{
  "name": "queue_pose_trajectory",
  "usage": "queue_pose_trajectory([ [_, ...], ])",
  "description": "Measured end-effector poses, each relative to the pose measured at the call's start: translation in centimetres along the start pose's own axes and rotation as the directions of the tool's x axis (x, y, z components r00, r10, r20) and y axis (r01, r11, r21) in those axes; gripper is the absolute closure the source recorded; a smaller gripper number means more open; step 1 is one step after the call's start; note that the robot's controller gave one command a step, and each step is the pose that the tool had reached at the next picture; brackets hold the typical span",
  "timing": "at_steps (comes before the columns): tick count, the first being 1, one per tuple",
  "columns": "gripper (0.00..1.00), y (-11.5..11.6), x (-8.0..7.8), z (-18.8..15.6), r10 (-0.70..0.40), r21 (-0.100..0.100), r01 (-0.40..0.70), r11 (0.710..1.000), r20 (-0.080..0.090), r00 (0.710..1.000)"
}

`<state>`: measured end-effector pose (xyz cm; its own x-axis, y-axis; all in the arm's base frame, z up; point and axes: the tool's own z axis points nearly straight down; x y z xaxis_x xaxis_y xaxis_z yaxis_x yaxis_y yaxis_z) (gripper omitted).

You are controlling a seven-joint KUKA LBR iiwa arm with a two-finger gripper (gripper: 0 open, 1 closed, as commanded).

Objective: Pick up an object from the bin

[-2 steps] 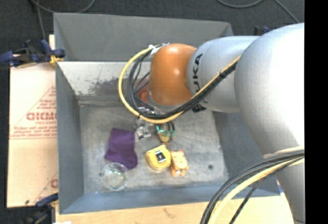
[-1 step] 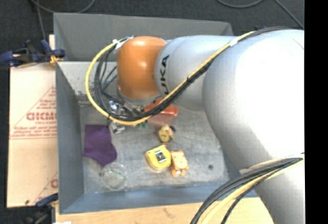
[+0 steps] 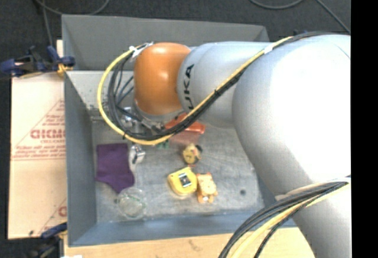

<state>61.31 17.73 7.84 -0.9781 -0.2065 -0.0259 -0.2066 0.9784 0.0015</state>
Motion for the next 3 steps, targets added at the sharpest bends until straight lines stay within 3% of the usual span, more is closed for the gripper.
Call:
queue_pose_trajectory([
  [1,1.0,0.2,0.3,-0.1,0.0,-0.001,0.0,1.0,-0.023,1.0],
  [2,1.0,0.2,0.3,-0.1,0.0,-0.001,0.0,1.0,-0.021,1.0],
  [3,1.0,0.0,0.8,-3.8,-0.003,0.002,0.003,1.0,-0.029,1.0],
])
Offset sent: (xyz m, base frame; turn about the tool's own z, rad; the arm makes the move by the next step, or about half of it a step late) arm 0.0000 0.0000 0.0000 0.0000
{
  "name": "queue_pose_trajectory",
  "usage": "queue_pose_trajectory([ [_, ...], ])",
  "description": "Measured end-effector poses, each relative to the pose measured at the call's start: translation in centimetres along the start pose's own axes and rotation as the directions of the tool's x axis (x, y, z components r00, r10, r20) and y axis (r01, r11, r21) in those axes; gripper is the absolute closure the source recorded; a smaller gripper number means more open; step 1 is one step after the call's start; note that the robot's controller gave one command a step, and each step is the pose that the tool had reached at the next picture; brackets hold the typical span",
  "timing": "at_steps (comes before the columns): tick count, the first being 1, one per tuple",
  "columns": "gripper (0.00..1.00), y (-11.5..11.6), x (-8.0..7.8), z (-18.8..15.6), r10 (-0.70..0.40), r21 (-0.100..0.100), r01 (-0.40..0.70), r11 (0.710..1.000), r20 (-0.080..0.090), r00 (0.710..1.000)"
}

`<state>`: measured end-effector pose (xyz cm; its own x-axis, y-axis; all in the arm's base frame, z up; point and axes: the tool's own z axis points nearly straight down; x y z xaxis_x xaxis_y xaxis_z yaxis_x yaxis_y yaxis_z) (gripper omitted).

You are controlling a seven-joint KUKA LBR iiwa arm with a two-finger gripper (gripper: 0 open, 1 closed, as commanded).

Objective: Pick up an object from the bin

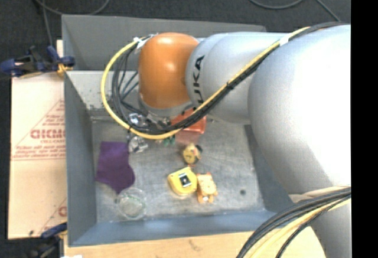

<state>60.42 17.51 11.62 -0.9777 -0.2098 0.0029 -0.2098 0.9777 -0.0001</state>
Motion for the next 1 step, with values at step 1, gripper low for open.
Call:
queue_pose_trajectory([
  [1,0.0,0.32,-1.27,-1.57,0.008,-0.001,-0.008,1.0,0.007,1.0],
])
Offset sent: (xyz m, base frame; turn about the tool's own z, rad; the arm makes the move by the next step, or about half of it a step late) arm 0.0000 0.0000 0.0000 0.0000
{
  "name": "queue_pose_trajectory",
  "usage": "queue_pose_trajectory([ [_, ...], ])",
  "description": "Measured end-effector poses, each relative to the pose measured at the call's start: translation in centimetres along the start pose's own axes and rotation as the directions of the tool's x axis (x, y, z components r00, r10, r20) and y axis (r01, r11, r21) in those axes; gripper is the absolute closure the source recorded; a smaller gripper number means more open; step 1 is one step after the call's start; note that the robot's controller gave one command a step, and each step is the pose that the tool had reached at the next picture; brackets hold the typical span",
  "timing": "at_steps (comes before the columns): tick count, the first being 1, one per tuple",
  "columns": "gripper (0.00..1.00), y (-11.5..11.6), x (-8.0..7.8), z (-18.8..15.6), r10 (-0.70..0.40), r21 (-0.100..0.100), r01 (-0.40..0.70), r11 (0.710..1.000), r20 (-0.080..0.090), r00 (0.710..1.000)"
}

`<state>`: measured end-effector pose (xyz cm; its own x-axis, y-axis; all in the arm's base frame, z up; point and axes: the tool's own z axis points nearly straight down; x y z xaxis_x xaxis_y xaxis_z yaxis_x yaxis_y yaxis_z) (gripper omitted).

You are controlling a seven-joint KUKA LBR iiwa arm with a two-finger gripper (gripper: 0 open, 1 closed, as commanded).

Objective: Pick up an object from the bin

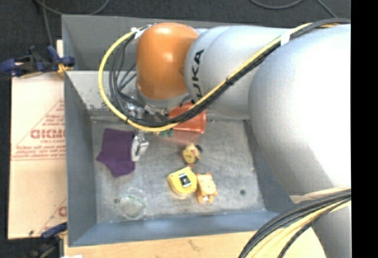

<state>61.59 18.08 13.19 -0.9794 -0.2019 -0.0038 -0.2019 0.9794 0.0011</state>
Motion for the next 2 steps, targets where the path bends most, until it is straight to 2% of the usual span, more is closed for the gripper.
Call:
queue_pose_trajectory([
  [1,0.0,0.1,-0.5,1.6,0.006,0.0,-0.006,1.0,-0.001,1.0],
  [2,1.0,2.0,-0.3,5.1,-0.144,0.0,0.144,0.99,0.005,0.99],
])
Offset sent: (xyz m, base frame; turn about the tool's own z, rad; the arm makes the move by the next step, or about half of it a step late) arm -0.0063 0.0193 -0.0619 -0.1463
